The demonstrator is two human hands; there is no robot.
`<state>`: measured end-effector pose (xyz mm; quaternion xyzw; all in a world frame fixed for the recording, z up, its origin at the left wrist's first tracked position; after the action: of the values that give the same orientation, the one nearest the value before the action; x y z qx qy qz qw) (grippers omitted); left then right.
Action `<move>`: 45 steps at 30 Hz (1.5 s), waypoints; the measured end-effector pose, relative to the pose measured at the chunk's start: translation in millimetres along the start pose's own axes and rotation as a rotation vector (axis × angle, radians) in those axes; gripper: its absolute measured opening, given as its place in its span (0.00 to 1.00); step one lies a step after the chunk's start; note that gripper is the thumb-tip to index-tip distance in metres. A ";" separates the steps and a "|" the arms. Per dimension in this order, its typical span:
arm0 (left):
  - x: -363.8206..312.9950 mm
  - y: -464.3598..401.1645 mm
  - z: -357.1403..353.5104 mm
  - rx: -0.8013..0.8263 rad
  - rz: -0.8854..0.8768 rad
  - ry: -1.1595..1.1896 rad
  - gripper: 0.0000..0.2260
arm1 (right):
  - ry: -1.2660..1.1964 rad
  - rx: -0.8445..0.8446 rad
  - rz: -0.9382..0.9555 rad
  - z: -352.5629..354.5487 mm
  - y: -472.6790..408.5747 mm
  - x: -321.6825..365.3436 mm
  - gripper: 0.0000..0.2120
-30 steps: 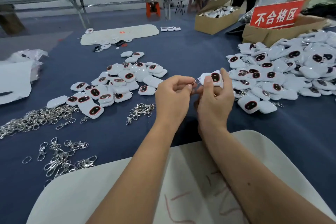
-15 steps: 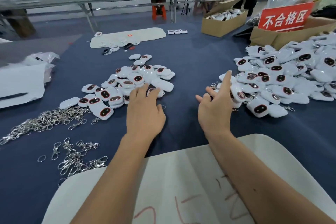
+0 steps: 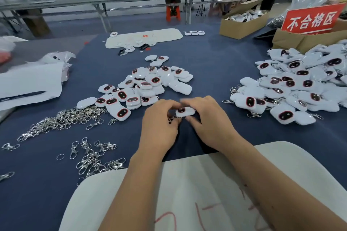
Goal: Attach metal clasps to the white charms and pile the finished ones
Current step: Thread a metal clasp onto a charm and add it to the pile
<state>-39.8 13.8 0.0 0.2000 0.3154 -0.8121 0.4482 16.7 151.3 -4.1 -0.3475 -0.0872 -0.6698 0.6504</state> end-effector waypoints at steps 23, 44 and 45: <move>-19.2 -3.5 -10.1 -0.026 0.014 0.330 0.07 | -0.540 -0.223 -0.059 20.6 4.3 -8.8 0.10; -18.0 -1.3 -8.9 -0.087 0.060 0.431 0.09 | -0.632 -0.293 -0.056 20.9 5.4 -11.1 0.07; -18.5 -0.6 -8.9 -0.088 0.059 0.440 0.09 | -0.635 -0.313 -0.063 21.6 5.1 -11.7 0.07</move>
<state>-30.4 31.4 5.1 0.3620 0.4346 -0.7209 0.4004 28.0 172.4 3.5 -0.6309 -0.1921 -0.5533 0.5088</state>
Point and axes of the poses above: each hand's wrist, its own y-axis away from the middle knuckle, its own z-axis out of the back of the hand, x = y × z, the point moved 4 cm from there along -y, towards the middle knuckle, and after that the axes turned 7 degrees about -y, right-handed, at the moved point
